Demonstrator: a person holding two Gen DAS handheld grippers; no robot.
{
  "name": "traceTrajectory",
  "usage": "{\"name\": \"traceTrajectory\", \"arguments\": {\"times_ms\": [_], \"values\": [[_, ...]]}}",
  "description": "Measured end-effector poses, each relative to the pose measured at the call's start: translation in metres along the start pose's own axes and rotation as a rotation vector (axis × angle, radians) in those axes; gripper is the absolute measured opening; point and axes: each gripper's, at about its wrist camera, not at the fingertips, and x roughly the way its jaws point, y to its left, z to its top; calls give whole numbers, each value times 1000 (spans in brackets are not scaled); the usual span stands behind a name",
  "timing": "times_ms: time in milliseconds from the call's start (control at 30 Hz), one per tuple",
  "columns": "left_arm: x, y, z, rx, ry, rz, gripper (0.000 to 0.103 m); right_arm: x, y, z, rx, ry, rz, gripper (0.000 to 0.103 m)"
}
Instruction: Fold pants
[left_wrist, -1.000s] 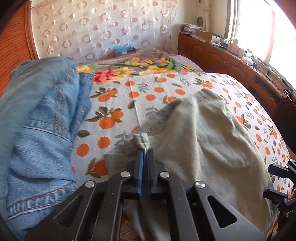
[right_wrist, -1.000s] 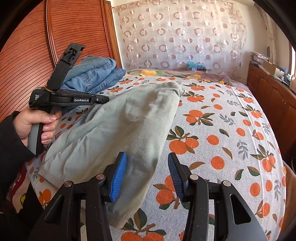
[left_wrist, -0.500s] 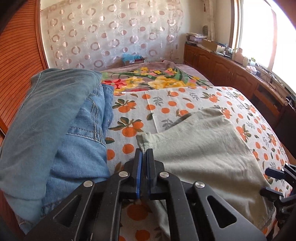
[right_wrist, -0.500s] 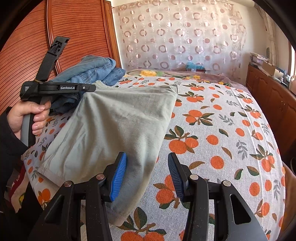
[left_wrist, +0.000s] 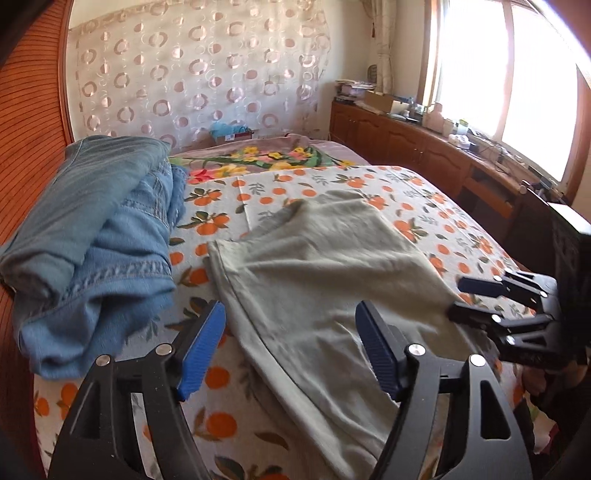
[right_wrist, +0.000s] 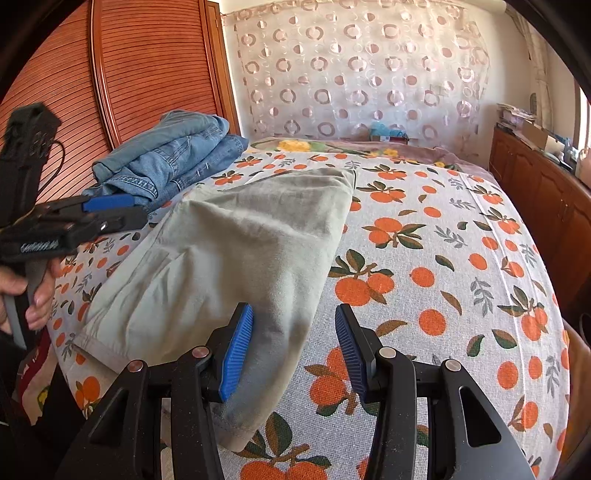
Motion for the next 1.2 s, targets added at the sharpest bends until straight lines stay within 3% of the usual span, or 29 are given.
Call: {"name": "traceTrajectory", "arguments": {"times_ms": [400,800,933,1200], "values": [[-23,-19,-54,-10,58,-22,74,-13,8,-5,2,27,-2,48],[-28,-20,-84,-31,95,-17,73,-32,16,-25,28,64,2,48],[-31,-18,-90,-45,96,-34,68,-36,16,-29,38,69,5,48],[-37,-24,-94,-56,91,-65,46,-32,22,-31,41,83,18,48]]}}
